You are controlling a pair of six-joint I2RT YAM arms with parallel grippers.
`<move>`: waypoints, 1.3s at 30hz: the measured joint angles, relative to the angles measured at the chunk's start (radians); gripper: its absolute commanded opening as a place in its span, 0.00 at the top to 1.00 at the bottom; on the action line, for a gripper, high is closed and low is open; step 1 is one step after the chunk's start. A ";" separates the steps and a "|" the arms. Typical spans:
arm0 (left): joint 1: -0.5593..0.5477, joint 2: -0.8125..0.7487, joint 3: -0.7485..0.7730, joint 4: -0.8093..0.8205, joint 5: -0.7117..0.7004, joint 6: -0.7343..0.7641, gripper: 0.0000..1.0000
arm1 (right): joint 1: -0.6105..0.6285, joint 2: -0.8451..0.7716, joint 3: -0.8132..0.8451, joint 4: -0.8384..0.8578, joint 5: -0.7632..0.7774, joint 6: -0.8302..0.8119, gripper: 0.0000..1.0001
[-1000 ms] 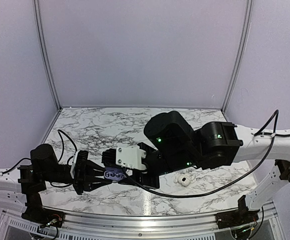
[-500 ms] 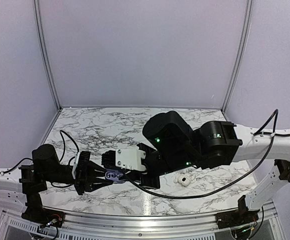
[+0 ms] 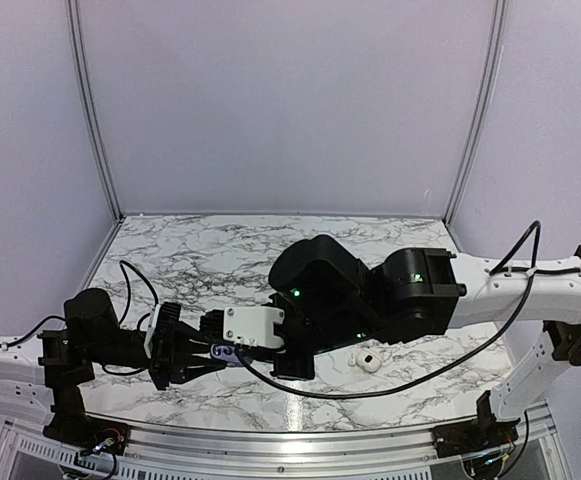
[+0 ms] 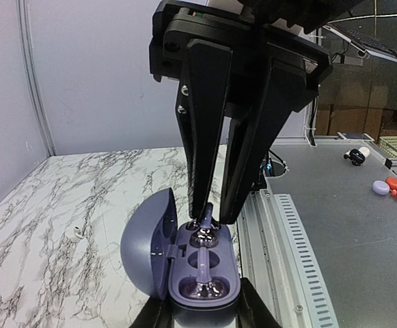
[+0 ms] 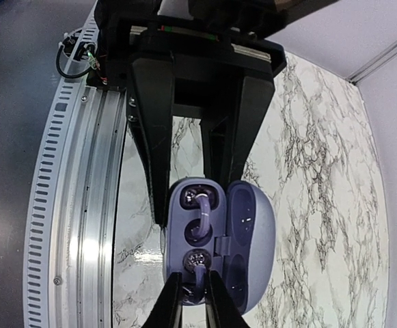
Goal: Insert the wireless bluetooth earbuds into the charging case
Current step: Adjust the right earbud in the right side groove of the charging case.
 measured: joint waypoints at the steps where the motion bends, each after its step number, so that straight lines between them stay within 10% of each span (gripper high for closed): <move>1: 0.000 0.000 0.000 0.000 0.000 0.000 1.00 | 0.000 0.000 0.000 0.000 0.003 0.000 0.90; 39: 0.000 -0.014 -0.034 -0.071 -0.009 0.003 1.00 | 0.000 0.092 0.037 -0.063 0.016 0.022 0.99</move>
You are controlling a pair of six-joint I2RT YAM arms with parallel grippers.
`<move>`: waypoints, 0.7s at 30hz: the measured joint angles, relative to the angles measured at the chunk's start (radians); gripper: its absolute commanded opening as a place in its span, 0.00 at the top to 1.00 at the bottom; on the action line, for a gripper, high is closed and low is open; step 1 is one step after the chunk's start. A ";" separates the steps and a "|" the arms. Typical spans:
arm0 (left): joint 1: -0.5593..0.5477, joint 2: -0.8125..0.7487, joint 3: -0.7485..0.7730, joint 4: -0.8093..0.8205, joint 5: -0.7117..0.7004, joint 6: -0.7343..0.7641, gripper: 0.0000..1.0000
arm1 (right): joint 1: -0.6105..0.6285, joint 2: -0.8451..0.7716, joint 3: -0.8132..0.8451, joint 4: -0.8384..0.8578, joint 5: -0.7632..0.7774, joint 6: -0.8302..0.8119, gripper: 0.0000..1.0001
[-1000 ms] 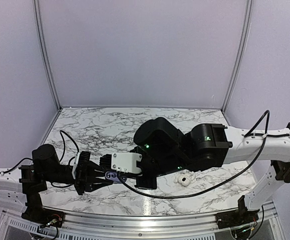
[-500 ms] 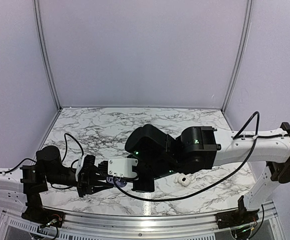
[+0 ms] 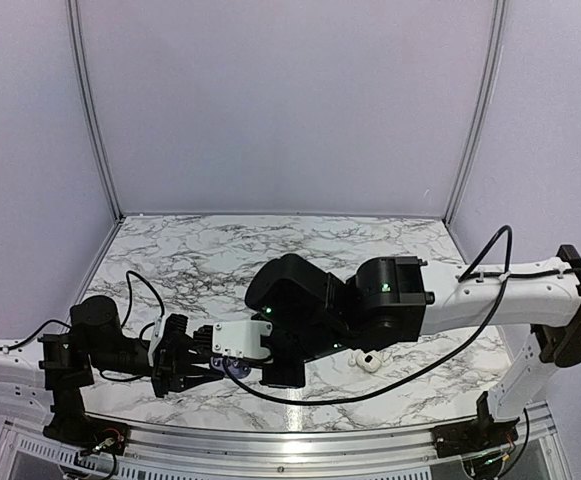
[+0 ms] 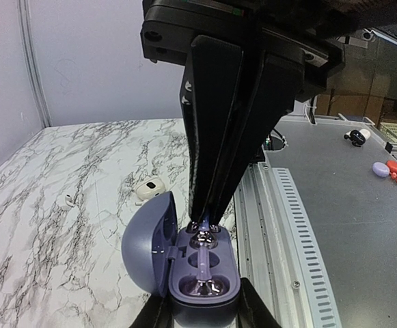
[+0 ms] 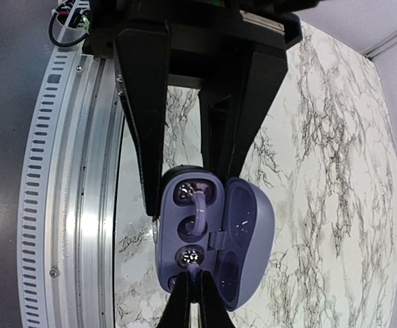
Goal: Insert the wireless bluetooth earbuds into the charging case
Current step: Adjust the right earbud in the right side groove of the charging case.
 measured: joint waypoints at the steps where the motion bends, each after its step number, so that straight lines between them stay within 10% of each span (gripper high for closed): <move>1: 0.000 0.000 -0.002 -0.001 0.000 0.000 1.00 | 0.000 0.002 0.000 0.000 -0.003 0.003 0.98; 21: -0.001 0.023 -0.005 0.093 -0.010 0.028 1.00 | -0.005 -0.046 -0.031 0.025 -0.011 0.031 0.69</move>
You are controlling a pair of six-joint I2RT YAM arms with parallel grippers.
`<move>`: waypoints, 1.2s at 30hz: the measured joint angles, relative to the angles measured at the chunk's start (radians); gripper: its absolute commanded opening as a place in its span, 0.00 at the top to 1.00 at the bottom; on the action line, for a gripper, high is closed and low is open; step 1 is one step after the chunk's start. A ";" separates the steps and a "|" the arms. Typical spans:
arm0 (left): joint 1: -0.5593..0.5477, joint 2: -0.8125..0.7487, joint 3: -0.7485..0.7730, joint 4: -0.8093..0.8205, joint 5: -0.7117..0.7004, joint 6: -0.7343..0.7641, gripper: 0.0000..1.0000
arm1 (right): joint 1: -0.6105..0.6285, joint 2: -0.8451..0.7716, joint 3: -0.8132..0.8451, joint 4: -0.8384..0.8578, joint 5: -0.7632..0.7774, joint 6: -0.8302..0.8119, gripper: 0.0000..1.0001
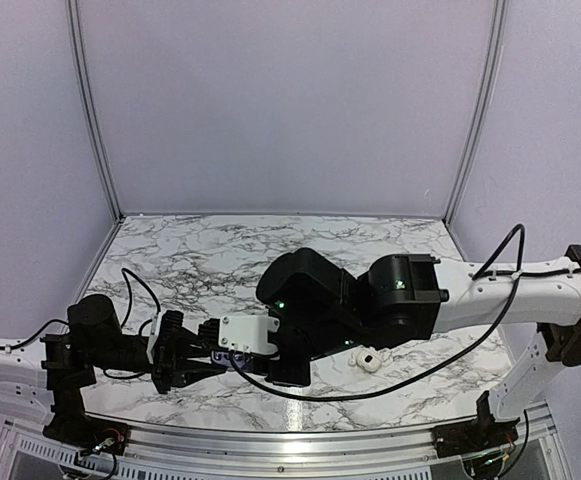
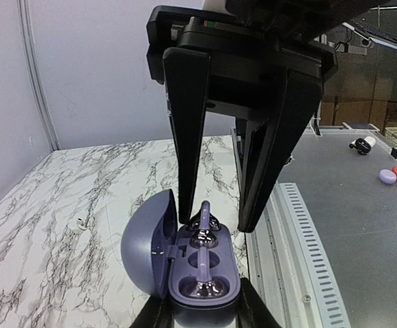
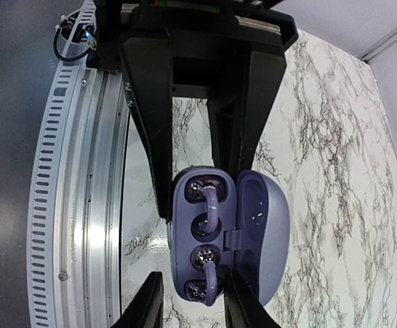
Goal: Insert the wireless bluetooth earbuds into the charging case
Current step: Adjust the right earbud in the right side groove of the charging case.
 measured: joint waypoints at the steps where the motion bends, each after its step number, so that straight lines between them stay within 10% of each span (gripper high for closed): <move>1: 0.000 0.002 0.000 0.004 0.000 0.001 1.00 | 0.000 -0.002 0.000 0.001 0.000 0.000 0.69; 36: -0.013 0.030 0.009 -0.014 -0.044 0.023 1.00 | 0.000 0.037 0.038 0.008 0.039 -0.017 1.00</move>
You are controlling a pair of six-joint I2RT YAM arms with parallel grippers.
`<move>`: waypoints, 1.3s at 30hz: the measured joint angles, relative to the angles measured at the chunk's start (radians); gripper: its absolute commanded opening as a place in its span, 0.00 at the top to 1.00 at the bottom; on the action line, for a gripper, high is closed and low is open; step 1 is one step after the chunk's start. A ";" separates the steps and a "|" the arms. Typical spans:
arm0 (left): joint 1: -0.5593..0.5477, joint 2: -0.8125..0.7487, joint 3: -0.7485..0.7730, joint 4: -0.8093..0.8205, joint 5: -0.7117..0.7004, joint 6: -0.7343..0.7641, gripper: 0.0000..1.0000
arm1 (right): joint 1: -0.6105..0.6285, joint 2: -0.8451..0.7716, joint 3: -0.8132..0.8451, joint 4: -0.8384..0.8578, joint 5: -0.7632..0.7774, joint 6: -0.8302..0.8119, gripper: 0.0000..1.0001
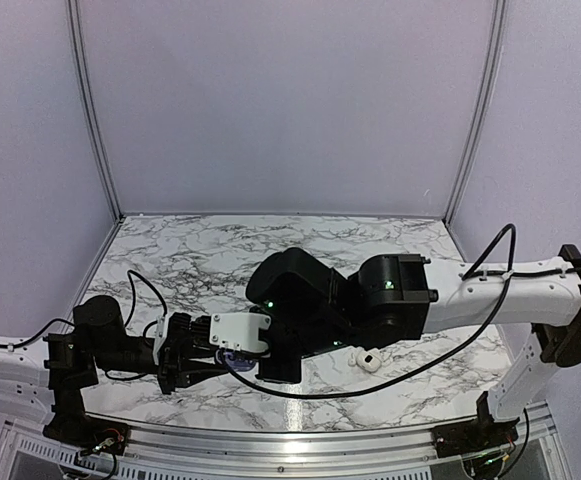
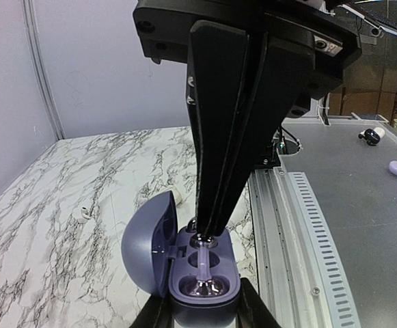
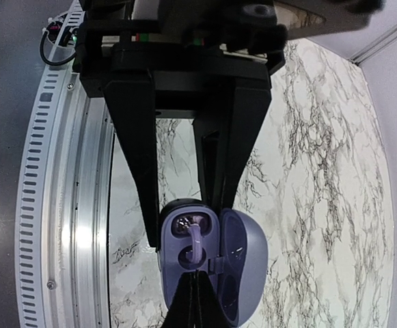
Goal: Insert the wireless bluetooth earbuds into the charging case
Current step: Adjust the right earbud in the right side groove of the charging case.
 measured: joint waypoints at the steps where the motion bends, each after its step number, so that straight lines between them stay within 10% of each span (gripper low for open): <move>1: 0.000 0.000 0.000 -0.003 -0.002 0.000 1.00 | 0.000 0.002 0.000 0.000 0.002 0.000 1.00; 39: -0.004 -0.009 0.001 -0.011 0.002 0.003 1.00 | -0.006 -0.017 0.000 -0.023 -0.072 0.021 0.86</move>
